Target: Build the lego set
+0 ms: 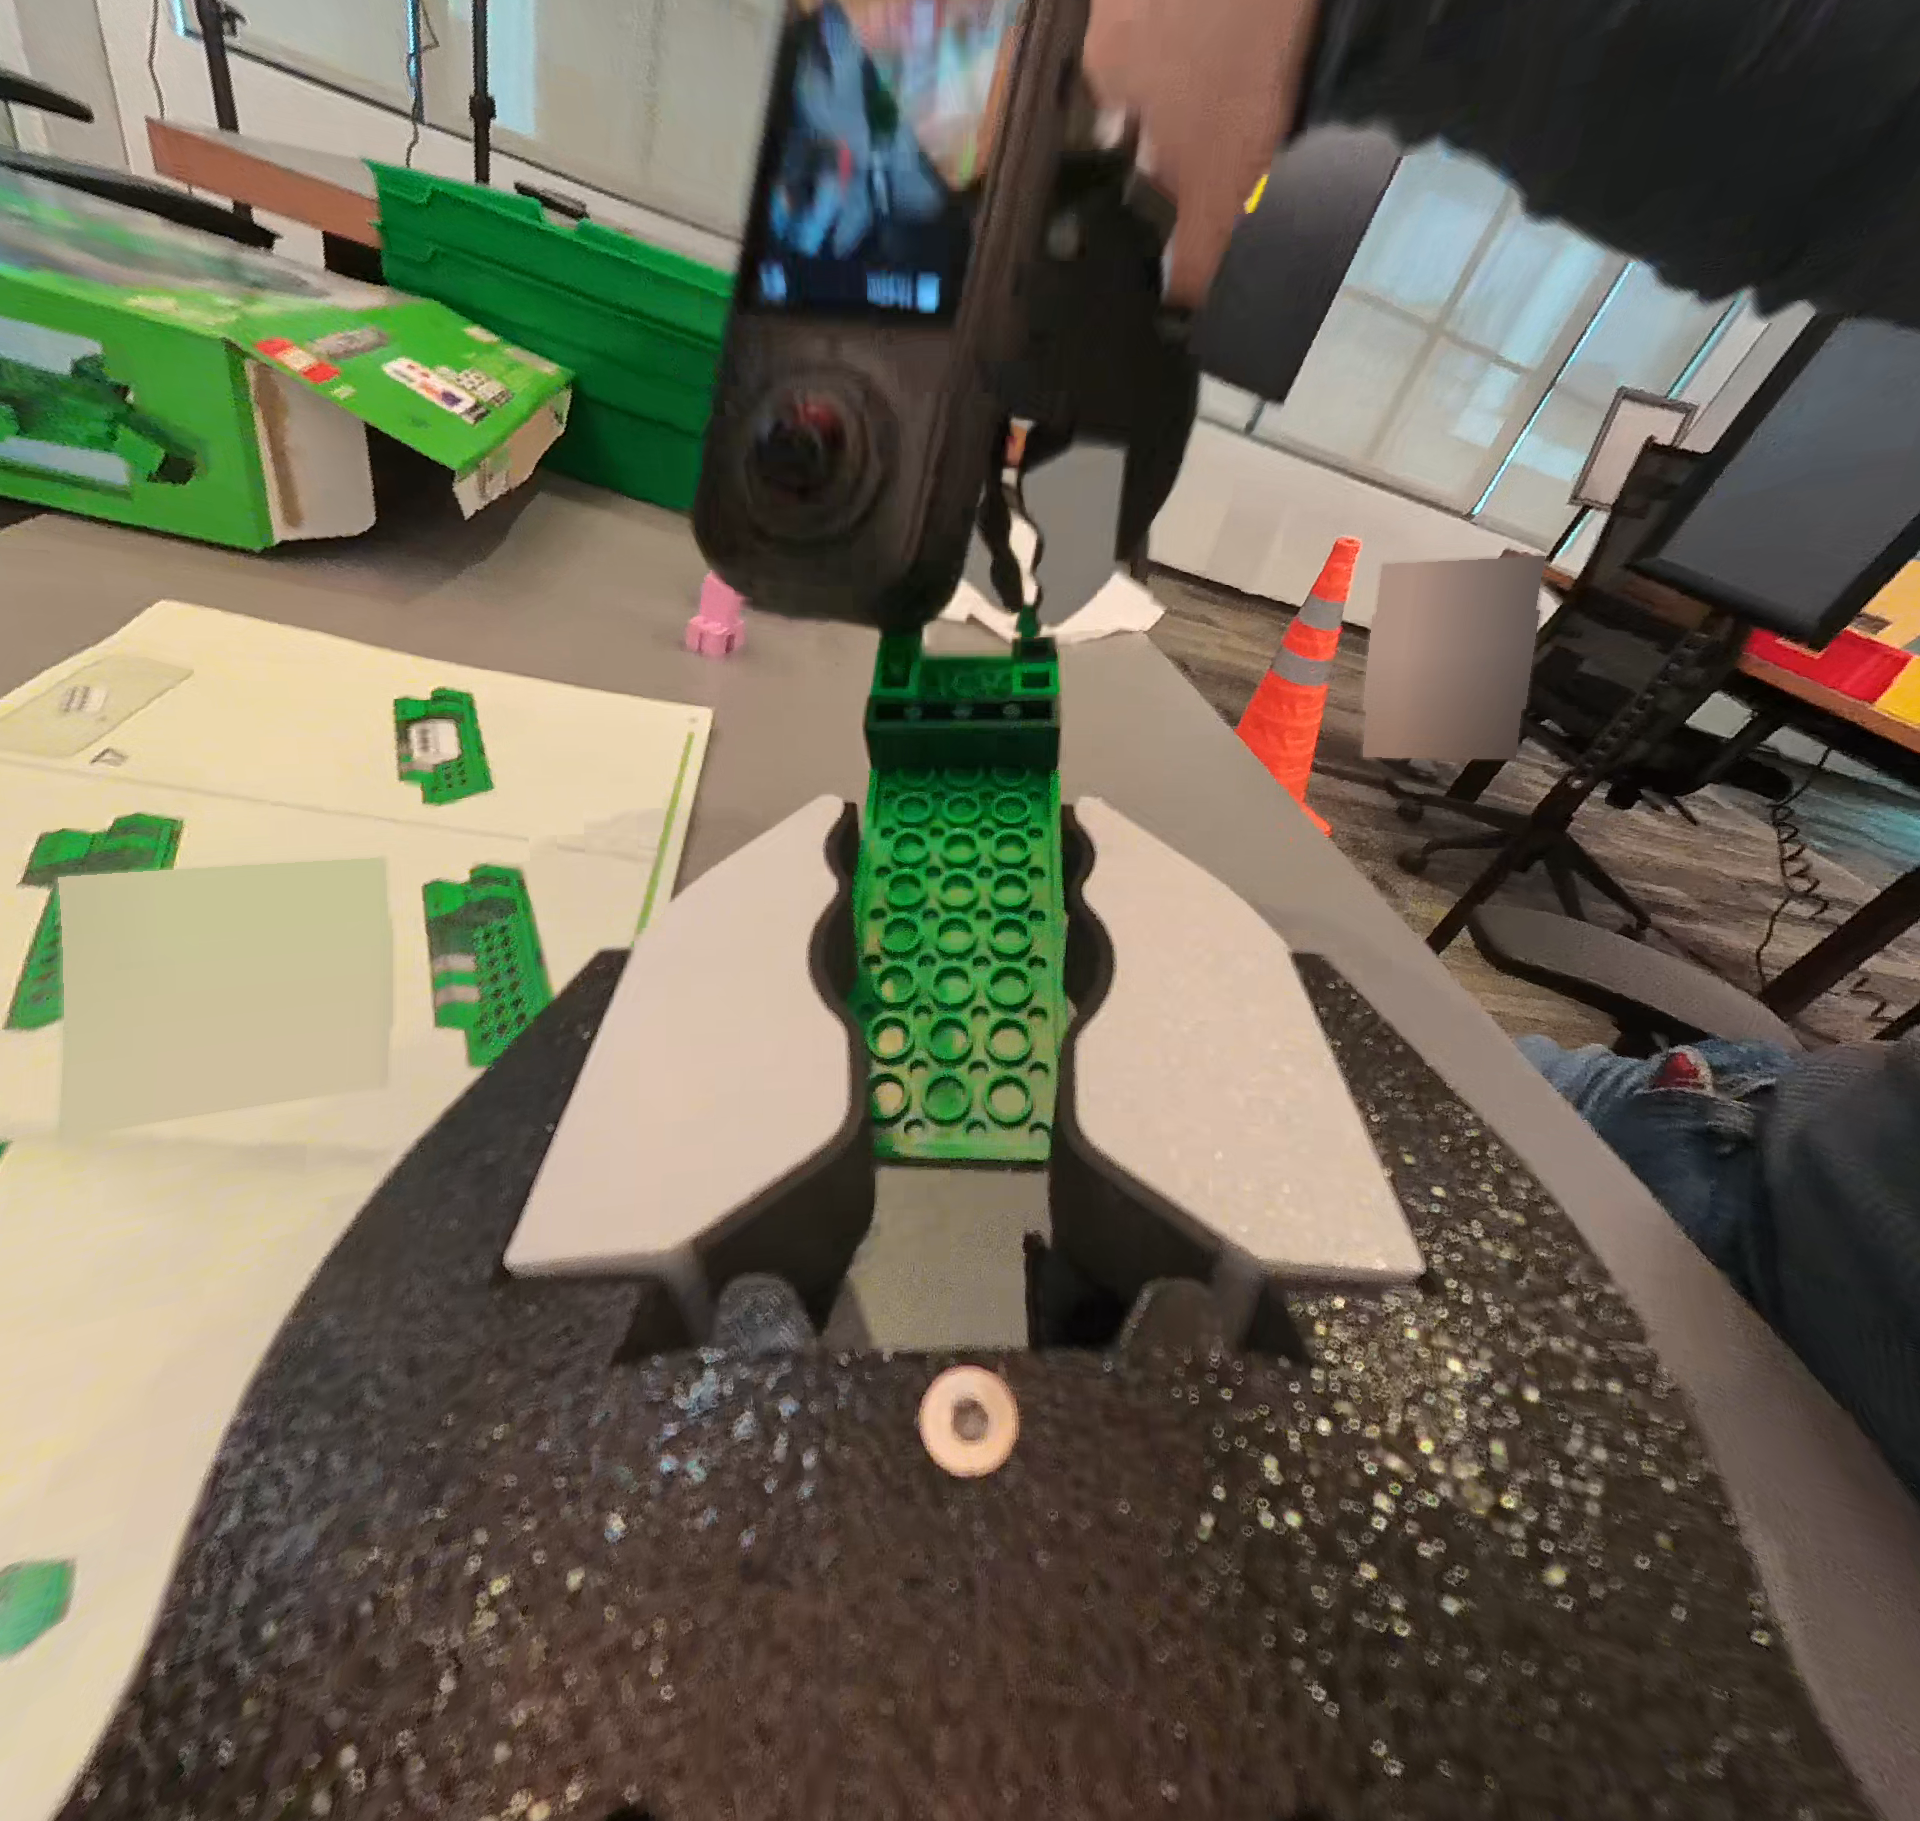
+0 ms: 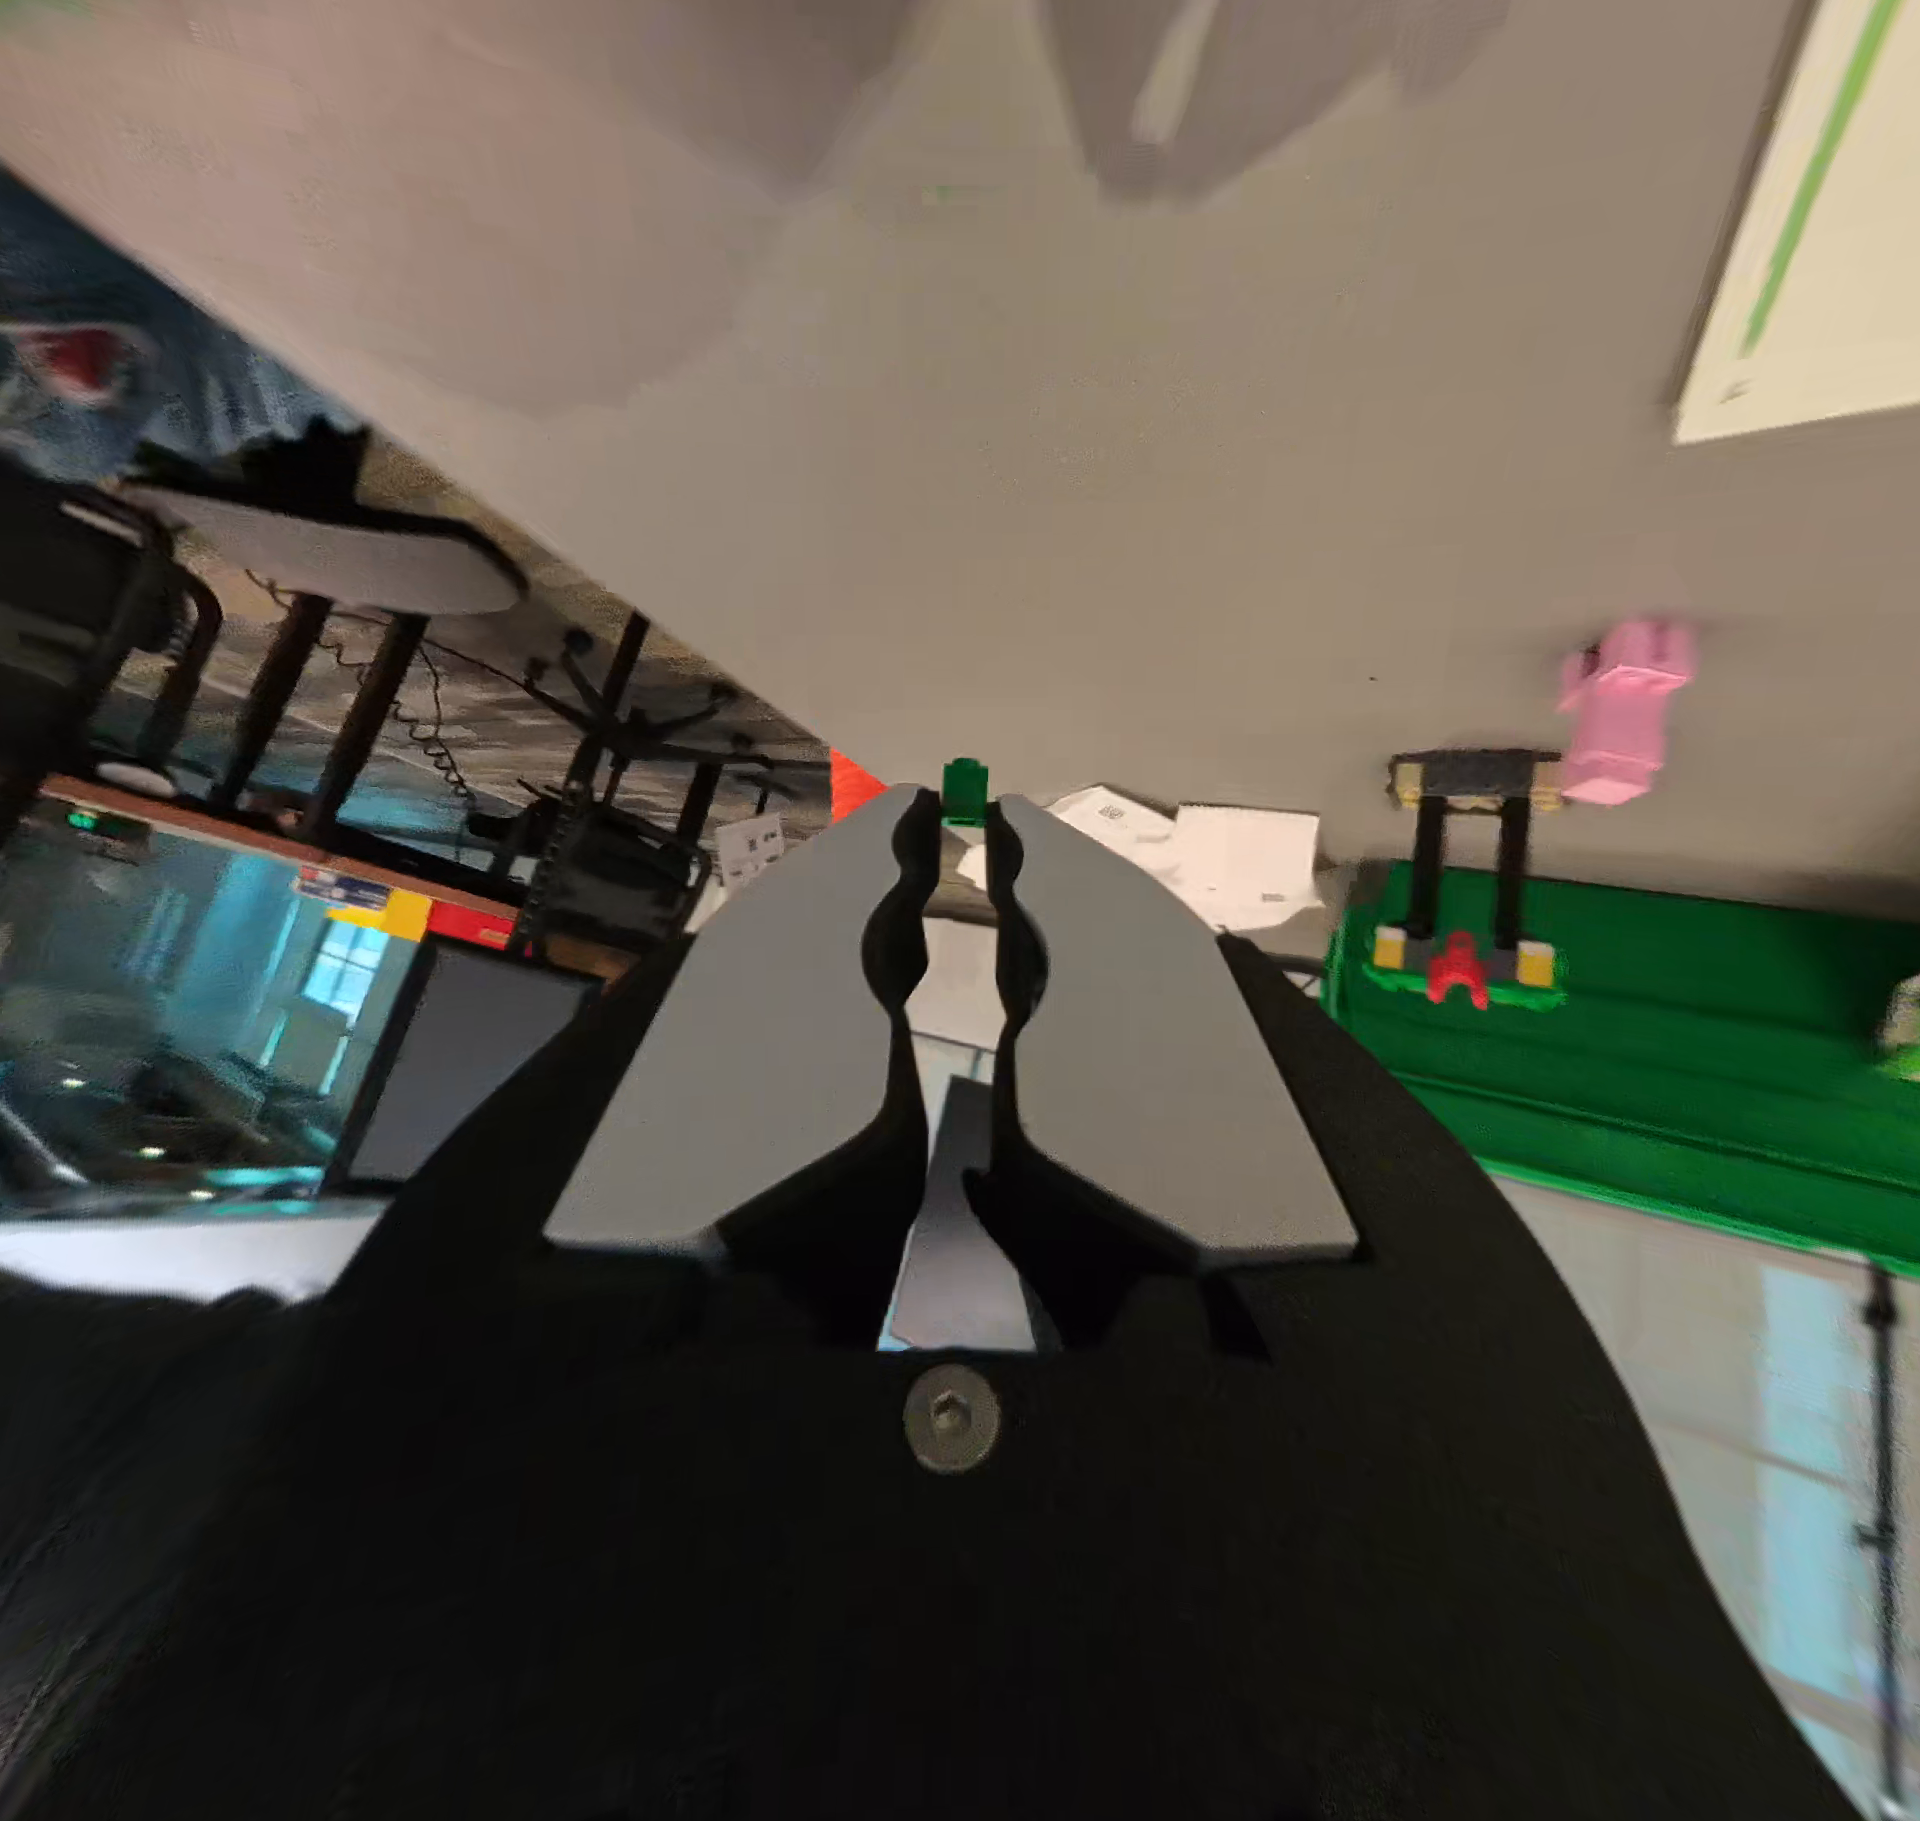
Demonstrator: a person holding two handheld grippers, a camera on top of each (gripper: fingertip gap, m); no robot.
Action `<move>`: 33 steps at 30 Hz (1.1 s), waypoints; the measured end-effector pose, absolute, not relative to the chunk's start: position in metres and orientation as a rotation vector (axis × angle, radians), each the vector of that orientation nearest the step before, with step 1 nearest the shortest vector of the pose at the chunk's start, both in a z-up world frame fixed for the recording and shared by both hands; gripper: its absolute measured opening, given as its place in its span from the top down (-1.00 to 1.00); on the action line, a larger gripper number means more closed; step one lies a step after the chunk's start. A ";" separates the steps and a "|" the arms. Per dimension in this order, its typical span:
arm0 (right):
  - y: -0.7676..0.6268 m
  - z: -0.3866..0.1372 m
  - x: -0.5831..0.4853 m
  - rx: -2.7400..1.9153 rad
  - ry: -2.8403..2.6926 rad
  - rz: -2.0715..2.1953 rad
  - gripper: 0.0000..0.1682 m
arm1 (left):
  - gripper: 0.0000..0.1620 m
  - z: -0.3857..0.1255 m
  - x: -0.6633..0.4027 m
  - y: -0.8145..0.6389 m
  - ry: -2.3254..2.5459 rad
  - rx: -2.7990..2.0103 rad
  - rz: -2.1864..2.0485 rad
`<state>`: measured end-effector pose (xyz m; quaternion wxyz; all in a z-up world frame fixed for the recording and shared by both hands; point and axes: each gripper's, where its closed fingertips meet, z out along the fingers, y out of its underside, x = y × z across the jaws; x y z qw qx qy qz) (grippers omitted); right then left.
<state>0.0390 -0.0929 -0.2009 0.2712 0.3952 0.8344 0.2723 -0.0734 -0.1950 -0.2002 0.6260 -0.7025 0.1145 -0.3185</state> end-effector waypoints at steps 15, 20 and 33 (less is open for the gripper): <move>-0.052 -0.269 0.081 0.956 2.193 1.035 0.90 | 0.56 -0.201 -0.150 -0.207 0.164 -1.663 -0.301; -0.064 -0.281 0.070 0.965 2.247 0.974 0.89 | 0.56 -0.201 -0.145 -0.205 0.171 -1.661 -0.333; -0.083 -0.249 0.035 1.843 2.563 -0.174 0.59 | 0.56 -0.200 -0.122 -0.201 0.226 -1.639 -0.403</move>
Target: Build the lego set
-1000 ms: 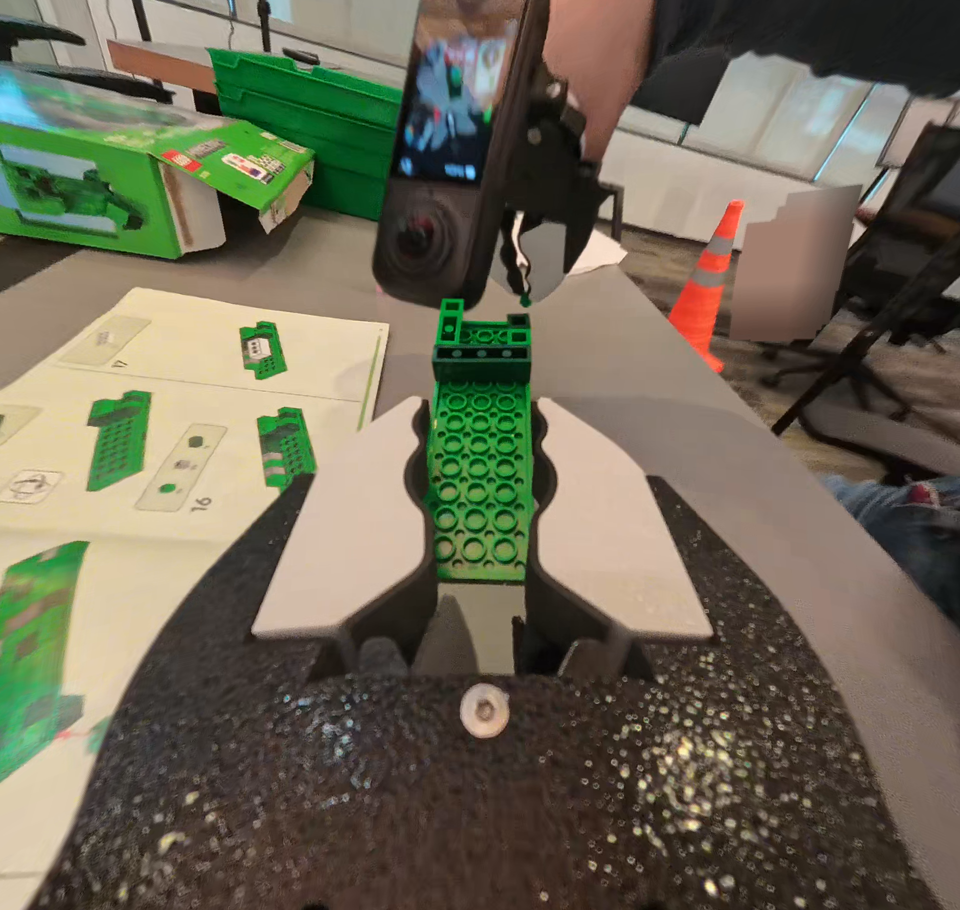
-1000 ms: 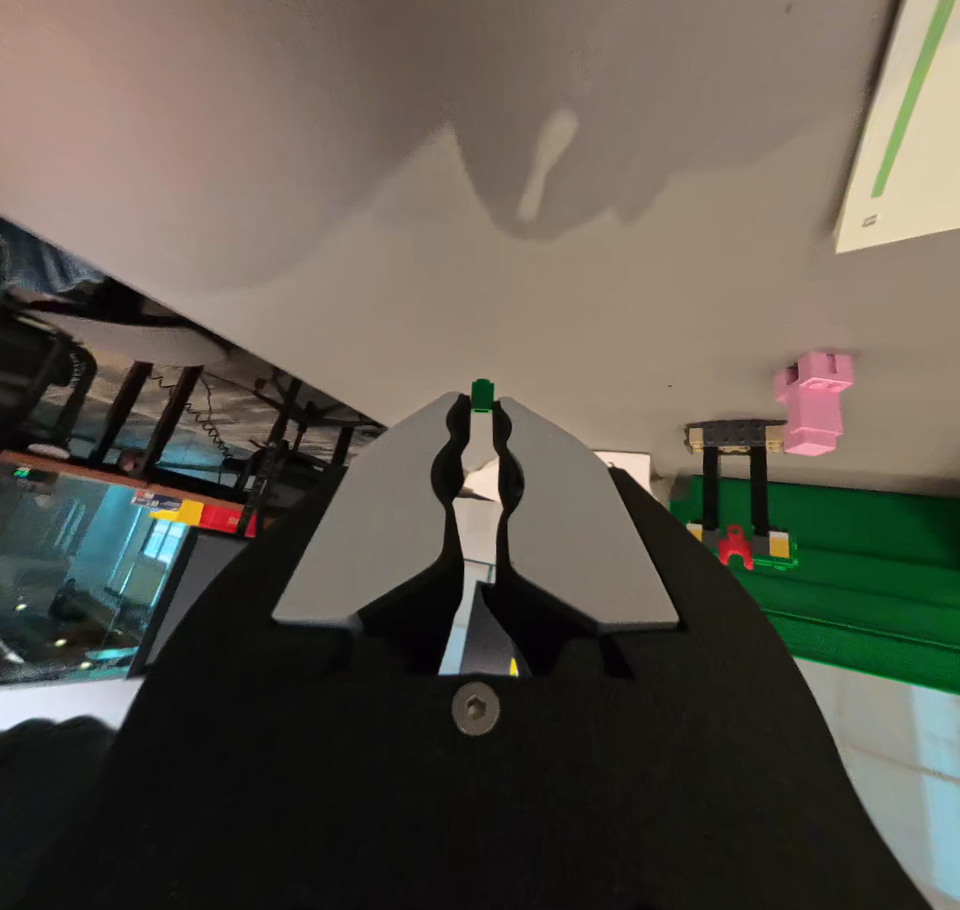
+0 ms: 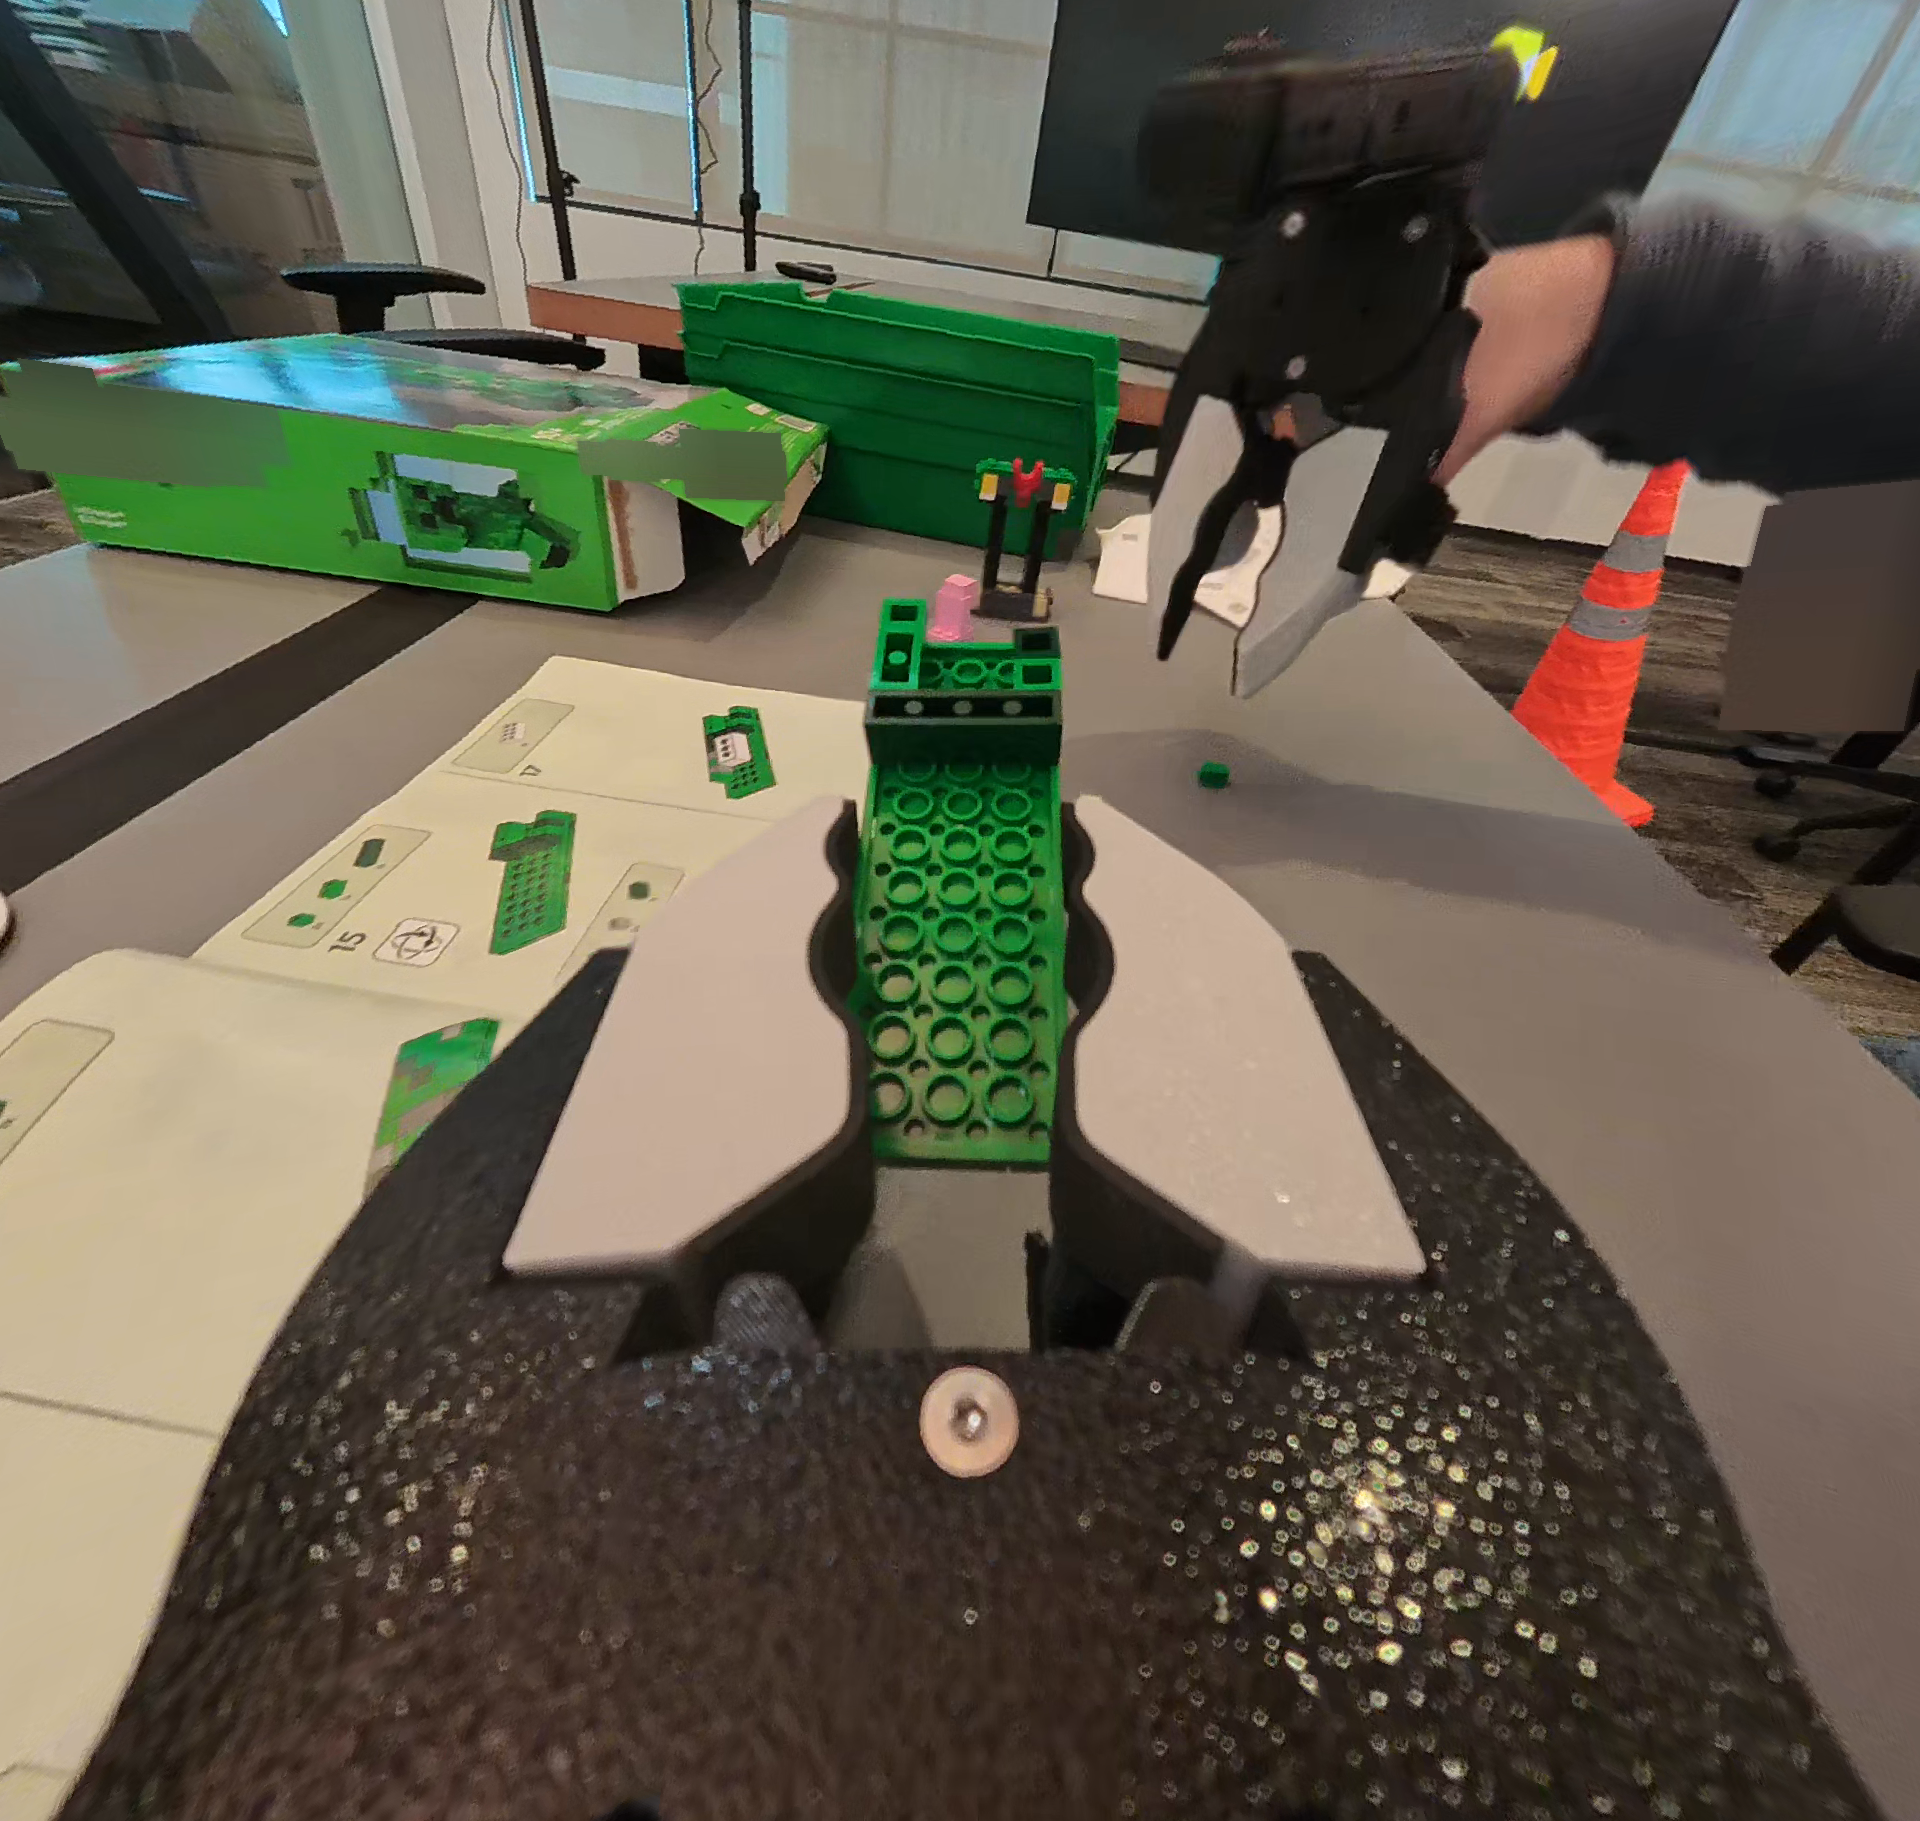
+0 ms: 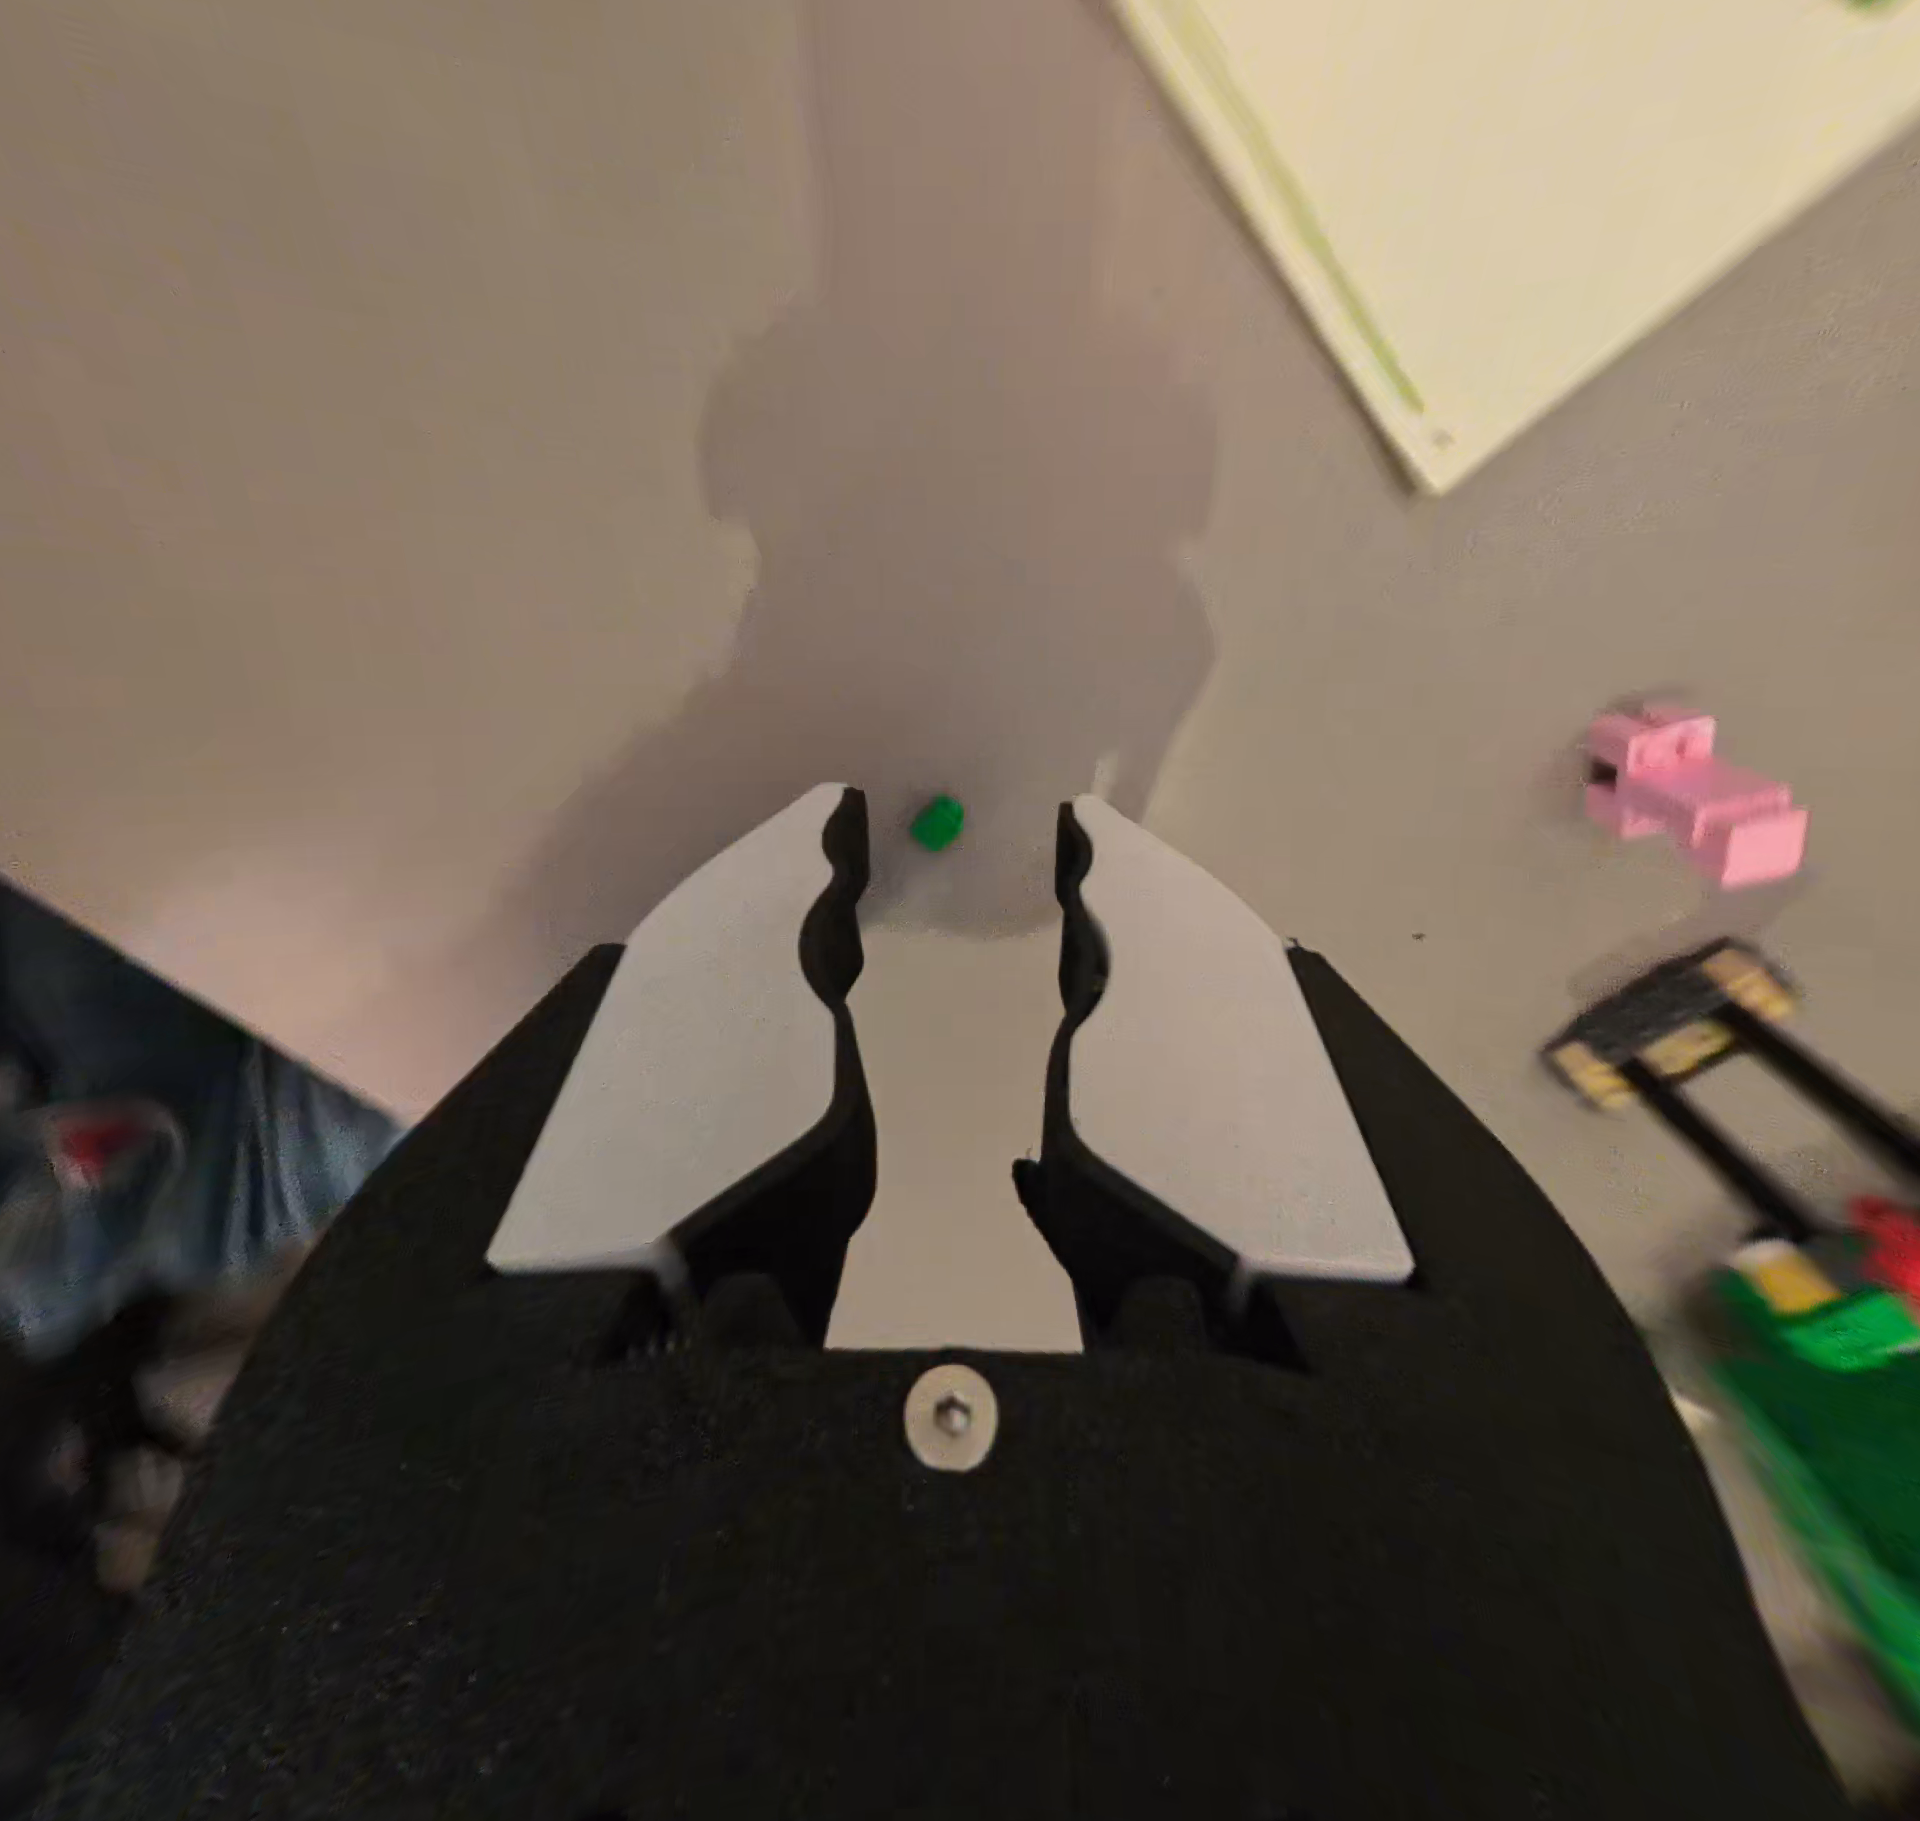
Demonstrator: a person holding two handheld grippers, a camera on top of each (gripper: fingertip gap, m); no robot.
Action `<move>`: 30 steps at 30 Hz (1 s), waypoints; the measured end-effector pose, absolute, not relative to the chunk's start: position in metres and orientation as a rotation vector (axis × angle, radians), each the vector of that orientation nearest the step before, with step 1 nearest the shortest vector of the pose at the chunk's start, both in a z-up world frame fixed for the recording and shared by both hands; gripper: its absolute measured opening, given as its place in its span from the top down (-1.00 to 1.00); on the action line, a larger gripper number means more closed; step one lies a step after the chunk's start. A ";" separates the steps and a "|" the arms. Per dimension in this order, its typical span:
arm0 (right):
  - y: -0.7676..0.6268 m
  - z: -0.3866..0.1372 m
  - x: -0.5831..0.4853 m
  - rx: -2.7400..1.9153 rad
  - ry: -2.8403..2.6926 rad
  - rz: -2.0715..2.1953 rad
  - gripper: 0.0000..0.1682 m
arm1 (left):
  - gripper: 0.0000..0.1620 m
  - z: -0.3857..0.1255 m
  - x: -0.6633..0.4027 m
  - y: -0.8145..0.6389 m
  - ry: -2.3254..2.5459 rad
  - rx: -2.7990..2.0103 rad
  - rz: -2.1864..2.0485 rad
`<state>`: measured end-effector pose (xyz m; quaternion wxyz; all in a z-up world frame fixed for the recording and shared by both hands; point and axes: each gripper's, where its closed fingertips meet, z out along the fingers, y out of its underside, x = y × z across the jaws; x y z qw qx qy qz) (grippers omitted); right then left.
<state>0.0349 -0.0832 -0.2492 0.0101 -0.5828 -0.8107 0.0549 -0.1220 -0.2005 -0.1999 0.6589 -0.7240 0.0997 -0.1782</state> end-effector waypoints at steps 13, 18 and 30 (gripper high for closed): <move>-0.087 -0.285 0.071 -1.969 -1.360 0.743 0.68 | 0.56 -0.197 -0.090 -0.195 0.295 -1.611 -0.467; -0.087 -0.292 0.064 -1.937 -1.423 0.620 0.77 | 0.56 -0.198 -0.086 -0.195 0.310 -1.613 -0.476; -0.085 -0.291 0.060 -1.938 -1.388 0.575 0.92 | 0.55 -0.203 -0.075 -0.193 0.349 -1.632 -0.500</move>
